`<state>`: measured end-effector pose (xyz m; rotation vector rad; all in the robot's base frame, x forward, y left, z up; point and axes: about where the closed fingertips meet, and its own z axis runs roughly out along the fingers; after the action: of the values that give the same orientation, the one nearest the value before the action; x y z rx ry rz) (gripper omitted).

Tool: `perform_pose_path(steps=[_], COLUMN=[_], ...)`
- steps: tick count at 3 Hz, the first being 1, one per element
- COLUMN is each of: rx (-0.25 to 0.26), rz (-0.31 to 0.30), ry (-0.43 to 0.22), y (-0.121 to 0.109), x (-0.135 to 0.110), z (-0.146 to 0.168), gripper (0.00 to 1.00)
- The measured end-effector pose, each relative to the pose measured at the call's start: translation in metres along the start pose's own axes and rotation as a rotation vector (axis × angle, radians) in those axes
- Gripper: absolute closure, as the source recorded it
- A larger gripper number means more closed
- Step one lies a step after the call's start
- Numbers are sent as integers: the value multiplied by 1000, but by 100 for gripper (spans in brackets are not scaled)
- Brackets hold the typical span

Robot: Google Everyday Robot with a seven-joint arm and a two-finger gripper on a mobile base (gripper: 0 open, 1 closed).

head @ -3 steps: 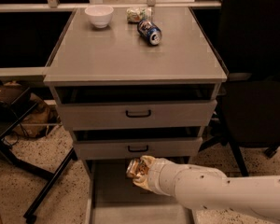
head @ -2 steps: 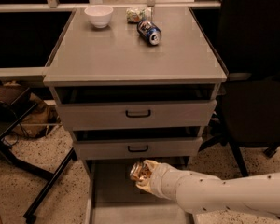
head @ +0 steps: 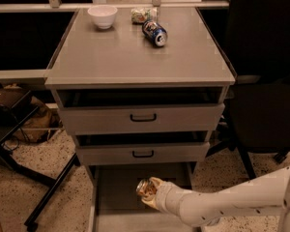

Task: Place orange can into bottom drawer

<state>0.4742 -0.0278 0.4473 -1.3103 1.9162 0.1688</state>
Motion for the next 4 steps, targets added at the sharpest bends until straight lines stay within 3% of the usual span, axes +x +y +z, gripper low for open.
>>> perform_pose_path(steps=[1,2,3,4], rx=[-30,-30,-60,-83], rz=[32,32,50,81], ry=[9,9,21,21], y=[14,14,21,24], x=[17,17,37,73], z=[9,9,36,89], gripper=[100,100,100,100])
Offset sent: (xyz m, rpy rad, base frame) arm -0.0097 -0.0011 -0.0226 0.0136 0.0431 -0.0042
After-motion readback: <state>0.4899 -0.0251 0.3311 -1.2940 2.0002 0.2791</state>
